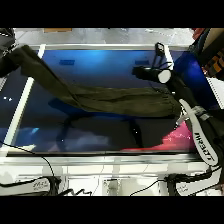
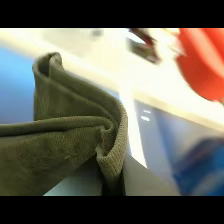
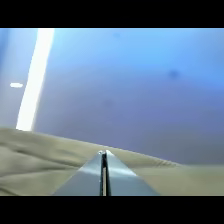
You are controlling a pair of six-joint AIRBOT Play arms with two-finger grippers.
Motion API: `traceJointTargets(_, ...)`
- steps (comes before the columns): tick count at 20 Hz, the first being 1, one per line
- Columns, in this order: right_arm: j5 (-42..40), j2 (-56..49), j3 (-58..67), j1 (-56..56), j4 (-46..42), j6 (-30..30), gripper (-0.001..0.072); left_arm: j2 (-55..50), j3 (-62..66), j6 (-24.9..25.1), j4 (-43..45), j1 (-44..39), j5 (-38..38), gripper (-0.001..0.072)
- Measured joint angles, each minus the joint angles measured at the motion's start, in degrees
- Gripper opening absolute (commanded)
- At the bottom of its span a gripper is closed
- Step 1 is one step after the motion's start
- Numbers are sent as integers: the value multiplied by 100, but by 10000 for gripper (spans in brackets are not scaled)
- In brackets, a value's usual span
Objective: Fold the clothes and pants, and hang the long-sleeved shirts on hangers.
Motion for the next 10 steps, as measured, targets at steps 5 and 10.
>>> traceJointTargets(5, -153, -879, 817, 1115, 289, 761, 34, 887, 79, -549, -2, -560, -282, 26)
traceJointTargets(10, -76, -2004, 1832, 2203, 850, 1408, 35, 1104, 94, -844, 4, -695, -367, 27)
